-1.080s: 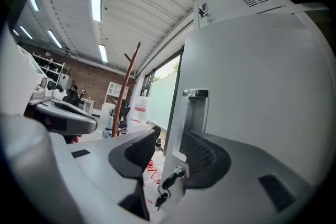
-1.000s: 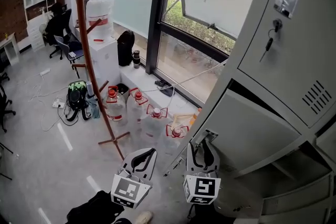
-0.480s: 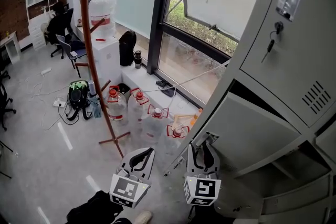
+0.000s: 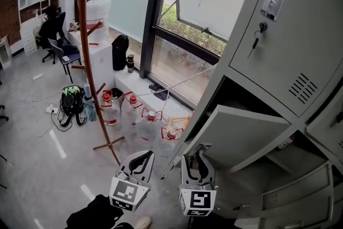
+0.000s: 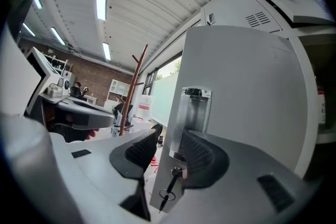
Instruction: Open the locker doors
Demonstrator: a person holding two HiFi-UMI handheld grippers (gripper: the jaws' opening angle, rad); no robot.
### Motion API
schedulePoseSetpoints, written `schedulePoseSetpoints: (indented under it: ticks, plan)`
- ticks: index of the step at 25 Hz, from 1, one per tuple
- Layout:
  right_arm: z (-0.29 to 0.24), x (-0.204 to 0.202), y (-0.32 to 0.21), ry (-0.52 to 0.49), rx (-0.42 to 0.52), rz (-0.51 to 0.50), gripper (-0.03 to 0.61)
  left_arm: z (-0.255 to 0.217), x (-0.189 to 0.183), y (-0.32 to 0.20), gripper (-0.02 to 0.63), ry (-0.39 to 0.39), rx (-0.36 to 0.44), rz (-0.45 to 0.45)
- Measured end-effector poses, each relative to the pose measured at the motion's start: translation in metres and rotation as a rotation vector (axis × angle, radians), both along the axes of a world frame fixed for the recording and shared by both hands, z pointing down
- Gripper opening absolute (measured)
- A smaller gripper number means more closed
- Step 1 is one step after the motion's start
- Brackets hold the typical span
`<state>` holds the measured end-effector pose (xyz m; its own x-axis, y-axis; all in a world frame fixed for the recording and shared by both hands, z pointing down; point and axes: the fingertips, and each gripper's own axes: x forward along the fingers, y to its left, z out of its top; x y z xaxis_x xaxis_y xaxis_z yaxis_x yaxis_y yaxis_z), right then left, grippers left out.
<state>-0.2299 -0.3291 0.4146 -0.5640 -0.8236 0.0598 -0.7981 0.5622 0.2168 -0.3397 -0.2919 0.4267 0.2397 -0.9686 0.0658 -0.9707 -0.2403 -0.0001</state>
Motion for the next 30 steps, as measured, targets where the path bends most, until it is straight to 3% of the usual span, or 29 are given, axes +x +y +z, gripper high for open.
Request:
schedulePoseSetpoints:
  ticks: [10, 30]
  plan:
    - [0.000, 0.022, 0.053, 0.012, 0.008, 0.044, 0.162, -0.007, 0.031, 0.022, 0.025, -0.002, 0.025, 0.082]
    - [0.001, 0.061, 0.106, 0.007, 0.016, 0.164, 0.138, -0.012, 0.090, 0.050, 0.025, -0.020, 0.040, 0.255]
